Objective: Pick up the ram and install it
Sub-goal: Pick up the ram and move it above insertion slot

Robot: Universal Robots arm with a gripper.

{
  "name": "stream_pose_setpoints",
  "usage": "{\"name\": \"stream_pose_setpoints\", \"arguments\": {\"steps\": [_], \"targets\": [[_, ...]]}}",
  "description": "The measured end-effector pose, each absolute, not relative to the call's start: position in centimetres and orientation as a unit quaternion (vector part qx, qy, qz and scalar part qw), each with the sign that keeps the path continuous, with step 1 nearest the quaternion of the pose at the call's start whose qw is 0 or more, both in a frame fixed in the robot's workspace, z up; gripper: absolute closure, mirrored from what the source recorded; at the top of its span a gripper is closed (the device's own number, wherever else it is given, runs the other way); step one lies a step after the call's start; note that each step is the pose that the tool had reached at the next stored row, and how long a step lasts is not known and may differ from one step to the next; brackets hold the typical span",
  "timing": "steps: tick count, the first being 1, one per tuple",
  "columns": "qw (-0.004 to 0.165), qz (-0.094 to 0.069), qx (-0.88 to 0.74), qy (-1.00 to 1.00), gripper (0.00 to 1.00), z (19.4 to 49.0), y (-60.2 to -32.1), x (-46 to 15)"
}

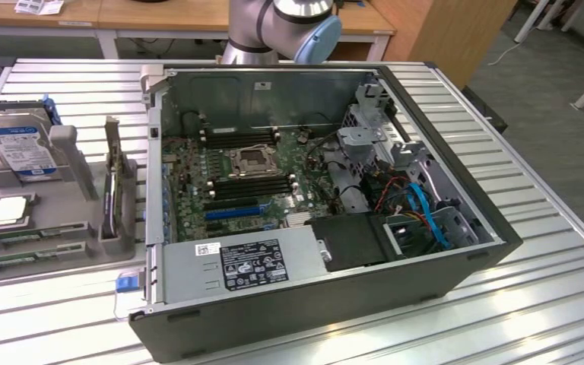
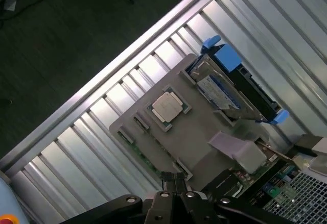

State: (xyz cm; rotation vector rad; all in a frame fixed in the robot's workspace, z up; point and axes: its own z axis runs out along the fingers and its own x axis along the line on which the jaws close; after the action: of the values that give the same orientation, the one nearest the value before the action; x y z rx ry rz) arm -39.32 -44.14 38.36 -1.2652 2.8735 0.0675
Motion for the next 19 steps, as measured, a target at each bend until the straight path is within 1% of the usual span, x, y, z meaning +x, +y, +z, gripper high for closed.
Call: {"name": "stream_pose_setpoints", "arguments": {"steps": [19], "targets": [[-0.002, 0.021, -0.511, 0.859, 0.9, 38.22, -44.14, -39.32]]}}
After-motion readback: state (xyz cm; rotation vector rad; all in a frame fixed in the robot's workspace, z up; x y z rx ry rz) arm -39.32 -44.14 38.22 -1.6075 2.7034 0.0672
